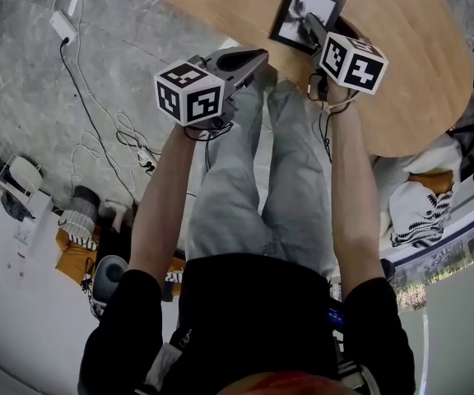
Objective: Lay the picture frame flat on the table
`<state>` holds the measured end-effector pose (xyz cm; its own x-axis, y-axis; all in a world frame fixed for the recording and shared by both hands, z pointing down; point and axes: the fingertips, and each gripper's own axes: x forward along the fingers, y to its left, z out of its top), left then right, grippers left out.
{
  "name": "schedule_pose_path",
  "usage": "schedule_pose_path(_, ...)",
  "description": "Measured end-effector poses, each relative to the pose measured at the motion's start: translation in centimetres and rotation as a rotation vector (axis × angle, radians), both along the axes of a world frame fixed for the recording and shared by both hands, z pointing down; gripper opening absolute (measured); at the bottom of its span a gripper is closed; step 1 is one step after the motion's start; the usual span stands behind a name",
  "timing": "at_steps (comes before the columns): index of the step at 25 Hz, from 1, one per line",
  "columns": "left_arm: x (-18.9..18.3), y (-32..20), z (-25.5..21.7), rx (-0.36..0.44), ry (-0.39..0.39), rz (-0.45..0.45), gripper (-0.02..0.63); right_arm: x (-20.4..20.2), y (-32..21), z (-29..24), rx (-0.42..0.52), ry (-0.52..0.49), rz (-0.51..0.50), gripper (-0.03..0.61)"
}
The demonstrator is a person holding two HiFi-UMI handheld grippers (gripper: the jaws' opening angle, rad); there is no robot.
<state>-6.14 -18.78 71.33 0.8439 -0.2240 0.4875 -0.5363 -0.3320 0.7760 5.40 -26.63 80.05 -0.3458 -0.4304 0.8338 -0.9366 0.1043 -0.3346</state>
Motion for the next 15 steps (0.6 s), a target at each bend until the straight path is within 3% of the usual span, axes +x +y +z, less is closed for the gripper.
schedule_pose_path(2,-0.1,0.1,0.0,0.002,0.0,-0.003,0.008,0.9,0.1,0.1,0.006,0.074,0.018,0.236)
schedule_pose_path(5,-0.3,-0.2,-0.5,0.015,-0.004,-0.03,0.008,1.4,0.6,-0.4,0.024,0.051,0.058,0.201)
schedule_pose_path(7,-0.8,-0.8,-1.1,0.042,-0.039,-0.071,0.008,1.3,1.1,-1.6,0.054,0.033,0.065,0.083)
schedule_pose_path(9,-1.4,-1.9,-2.0,0.078,-0.112,-0.133,0.008,0.9,1.3,-3.4,0.1,-0.004,0.069,0.028)
schedule_pose_path(11,-1.5,-2.6,-3.5,0.116,-0.18,-0.179,0.008,0.4,1.9,-5.7,0.131,-0.057,0.079,0.023)
schedule_pose_path(15,-0.1,-4.0,-8.9,0.23,-0.247,-0.19,0.008,0.0,2.1,-12.5,0.22,-0.126,0.119,0.018)
